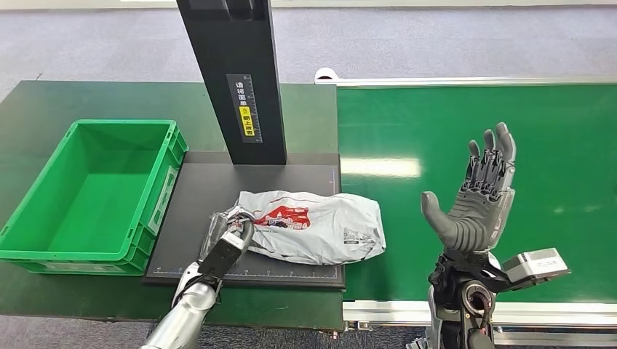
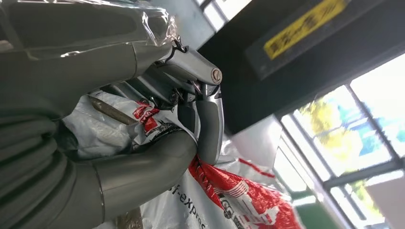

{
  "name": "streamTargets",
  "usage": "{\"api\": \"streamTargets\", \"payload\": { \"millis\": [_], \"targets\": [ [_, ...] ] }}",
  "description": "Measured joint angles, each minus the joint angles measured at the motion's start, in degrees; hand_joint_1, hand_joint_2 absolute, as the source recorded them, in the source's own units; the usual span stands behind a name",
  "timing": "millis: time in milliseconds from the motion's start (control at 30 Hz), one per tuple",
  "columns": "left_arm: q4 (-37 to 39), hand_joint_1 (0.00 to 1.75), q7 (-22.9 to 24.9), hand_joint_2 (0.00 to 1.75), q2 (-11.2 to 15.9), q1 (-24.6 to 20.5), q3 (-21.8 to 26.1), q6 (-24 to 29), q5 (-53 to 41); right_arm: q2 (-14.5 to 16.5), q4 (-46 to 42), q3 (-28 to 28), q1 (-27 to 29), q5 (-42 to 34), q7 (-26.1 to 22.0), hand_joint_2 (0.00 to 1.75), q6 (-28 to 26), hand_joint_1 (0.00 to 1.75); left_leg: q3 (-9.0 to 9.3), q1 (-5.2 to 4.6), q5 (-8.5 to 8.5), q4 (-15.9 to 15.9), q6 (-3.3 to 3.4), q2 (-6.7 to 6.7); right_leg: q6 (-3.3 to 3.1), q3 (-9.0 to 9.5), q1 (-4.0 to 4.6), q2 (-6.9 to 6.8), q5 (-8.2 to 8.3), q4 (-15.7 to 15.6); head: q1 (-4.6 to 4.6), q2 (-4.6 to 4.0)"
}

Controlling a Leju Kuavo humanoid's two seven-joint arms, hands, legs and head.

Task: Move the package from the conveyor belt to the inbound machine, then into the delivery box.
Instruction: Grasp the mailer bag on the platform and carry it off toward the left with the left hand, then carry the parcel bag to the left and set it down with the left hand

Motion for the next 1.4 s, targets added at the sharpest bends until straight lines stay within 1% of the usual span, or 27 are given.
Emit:
{"api": "streamTargets", "payload": {
  "millis": [100,200,300,467,567,667,733,767,833,900,1000,1100,1233,1400],
  "targets": [
    [-5.26,1.75,-0.01,1.75,0.69,1.81,-2.66,5.21,0.65,0.06,0.29,-0.14,0.00,-0.02,0.00,1.75,-0.01,0.00,0.00,0.00,0.00,0.00,0.00,0.00,0.00,-0.01,0.00,0.00,0.00,0.00,0.00,0.00],
    [-13.17,1.75,-0.04,1.75,1.69,4.06,-5.80,9.03,0.96,0.11,0.38,-0.43,0.13,-0.03,0.00,1.75,0.06,0.00,-0.01,0.00,0.00,0.00,0.00,0.00,0.00,-0.02,0.00,0.00,0.00,-0.01,-0.01,-0.01],
    [-19.82,1.75,-0.09,1.75,2.60,5.46,-8.59,10.50,1.05,0.15,0.38,-0.72,0.25,-0.04,0.00,1.75,0.17,0.00,-0.03,0.00,-0.01,0.00,0.00,-0.01,0.00,-0.02,0.00,-0.02,-0.01,-0.01,-0.01,0.00],
    [-25.73,1.75,-0.09,1.75,3.54,6.86,-10.93,11.27,1.28,0.17,0.37,-1.03,0.34,0.00,0.00,1.75,0.30,0.00,0.00,0.00,0.00,0.00,0.00,0.00,0.00,-0.02,0.00,0.00,0.00,-0.01,-0.01,-0.01],
    [-31.67,1.75,-0.09,1.75,4.53,7.84,-12.83,14.23,2.52,0.17,0.31,-1.54,0.96,0.05,0.00,1.75,0.30,0.00,0.00,0.00,0.00,0.00,0.00,0.00,0.00,-0.02,0.00,-0.01,0.00,-0.01,-0.01,0.00],
    [-37.61,1.75,-0.09,1.75,5.38,7.75,-13.08,17.84,4.15,0.17,0.21,-2.23,1.90,0.03,0.00,1.75,0.45,0.00,-0.02,0.00,0.00,0.00,0.00,0.00,0.00,-0.03,0.00,-0.01,-0.01,-0.01,-0.01,0.00],
    [-38.71,1.75,-0.09,1.75,5.90,6.41,-11.23,17.37,7.29,0.18,0.15,-2.67,2.32,0.02,0.00,1.75,0.66,0.00,-0.02,0.00,0.01,-0.01,-0.01,0.00,0.00,-0.03,0.00,-0.01,-0.01,-0.01,0.01,0.00],
    [-38.17,1.75,-0.06,1.75,6.16,5.10,-9.45,15.92,9.70,0.22,0.14,-2.86,2.45,0.02,0.00,1.75,0.72,0.00,-0.01,0.01,0.02,-0.01,-0.02,0.00,-0.01,-0.03,0.00,-0.01,0.00,-0.01,0.01,0.00],
    [-34.91,1.75,0.03,1.75,6.86,1.31,-4.40,12.05,15.02,0.38,0.13,-3.17,2.62,0.00,0.00,1.75,0.79,0.00,0.02,0.02,0.08,-0.02,-0.08,0.02,-0.09,-0.03,0.02,0.00,0.06,0.00,-0.01,-0.01],
    [-28.76,1.75,0.10,1.75,8.05,-3.35,1.45,9.43,18.11,0.50,0.12,-3.52,2.79,-0.17,0.00,1.75,0.98,0.00,0.03,0.06,0.19,-0.03,-0.16,0.05,-0.19,-0.04,0.06,0.02,0.13,0.02,-0.01,-0.01],
    [-17.26,1.75,0.12,1.75,10.34,-10.04,9.43,8.63,19.26,0.69,0.14,-4.26,2.93,-0.42,0.00,1.75,1.63,0.00,0.04,0.09,0.29,-0.03,-0.22,0.17,-0.28,-0.08,0.09,0.13,0.23,0.09,0.01,-0.01],
    [-8.70,1.75,0.11,1.75,12.04,-13.77,15.38,8.90,19.60,0.81,0.14,-4.98,3.17,-0.46,0.00,1.75,1.96,0.00,0.03,0.09,0.29,-0.02,-0.23,0.30,-0.29,-0.17,0.09,0.27,0.28,0.11,0.00,0.00],
    [-2.03,1.75,0.08,1.75,13.11,-15.69,19.26,9.07,19.17,0.94,0.14,-5.65,3.35,-0.38,0.00,1.75,2.39,0.00,-0.06,0.08,0.29,-0.02,-0.23,0.28,-0.28,-0.21,0.08,0.26,0.26,0.10,0.02,0.00],
    [2.40,1.75,0.00,1.75,13.49,-17.46,21.23,9.64,18.55,1.10,0.14,-6.08,3.50,-0.35,0.00,1.75,2.78,0.00,-0.08,0.07,0.27,-0.02,-0.23,0.26,-0.28,-0.22,0.07,0.26,0.26,0.08,0.01,0.00]
  ]
}}
